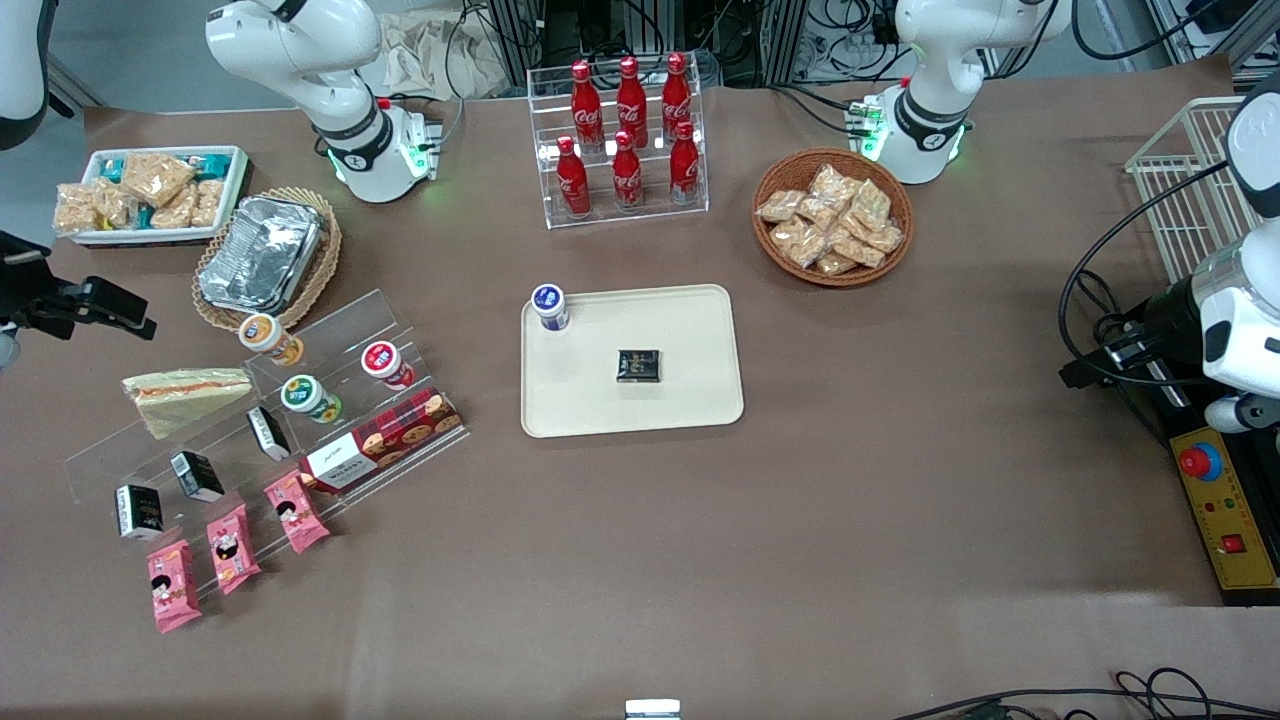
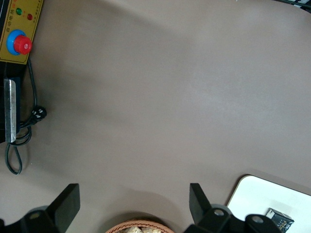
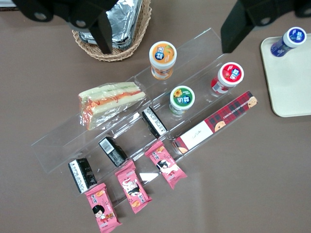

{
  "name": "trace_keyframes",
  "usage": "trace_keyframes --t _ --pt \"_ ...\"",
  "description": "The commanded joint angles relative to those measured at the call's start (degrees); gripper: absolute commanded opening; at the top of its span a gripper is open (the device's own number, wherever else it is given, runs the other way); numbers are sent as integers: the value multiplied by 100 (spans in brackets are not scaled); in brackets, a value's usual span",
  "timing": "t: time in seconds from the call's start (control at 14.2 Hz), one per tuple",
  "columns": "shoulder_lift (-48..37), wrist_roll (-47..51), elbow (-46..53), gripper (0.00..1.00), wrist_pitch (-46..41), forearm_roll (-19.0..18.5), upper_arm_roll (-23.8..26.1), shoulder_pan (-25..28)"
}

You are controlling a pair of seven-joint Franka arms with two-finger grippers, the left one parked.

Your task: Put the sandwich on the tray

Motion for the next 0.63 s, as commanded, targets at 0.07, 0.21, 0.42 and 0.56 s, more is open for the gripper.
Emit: trace_keyframes --t 0.07,0.21,0.42,0.56 --pt "-123 44 -37 99 -251 139 57 -52" --pt "-61 36 33 99 -216 156 48 -78" --pt "-52 9 33 99 -198 165 39 -78" --pt "-44 -52 16 99 -268 165 4 -87"
